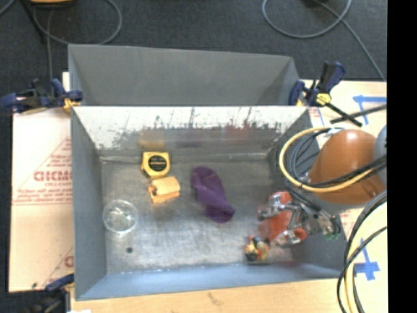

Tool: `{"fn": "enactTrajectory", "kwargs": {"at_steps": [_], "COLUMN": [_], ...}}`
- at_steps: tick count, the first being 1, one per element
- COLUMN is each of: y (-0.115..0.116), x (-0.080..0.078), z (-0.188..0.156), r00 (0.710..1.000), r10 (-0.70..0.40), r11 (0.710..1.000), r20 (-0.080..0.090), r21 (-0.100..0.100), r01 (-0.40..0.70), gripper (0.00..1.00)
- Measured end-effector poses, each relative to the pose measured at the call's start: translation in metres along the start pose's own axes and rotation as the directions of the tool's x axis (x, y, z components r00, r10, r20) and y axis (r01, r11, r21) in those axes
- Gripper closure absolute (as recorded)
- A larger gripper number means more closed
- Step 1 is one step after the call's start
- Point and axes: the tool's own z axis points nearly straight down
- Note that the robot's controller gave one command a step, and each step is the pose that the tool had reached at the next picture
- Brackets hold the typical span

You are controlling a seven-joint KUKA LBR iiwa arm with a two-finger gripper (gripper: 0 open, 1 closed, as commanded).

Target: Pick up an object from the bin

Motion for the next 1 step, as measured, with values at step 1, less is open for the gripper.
{"fn": "enactTrajectory", "kwargs": {"at_steps": [1], "y": [-0.0016], "x": [-0.0011], "z": [0.0002], "r00": [0.996], "r10": [-0.089], "r11": [0.996], "r20": [-0.001], "r21": [-0.004], "r01": [0.089], "gripper": [1.0]}}
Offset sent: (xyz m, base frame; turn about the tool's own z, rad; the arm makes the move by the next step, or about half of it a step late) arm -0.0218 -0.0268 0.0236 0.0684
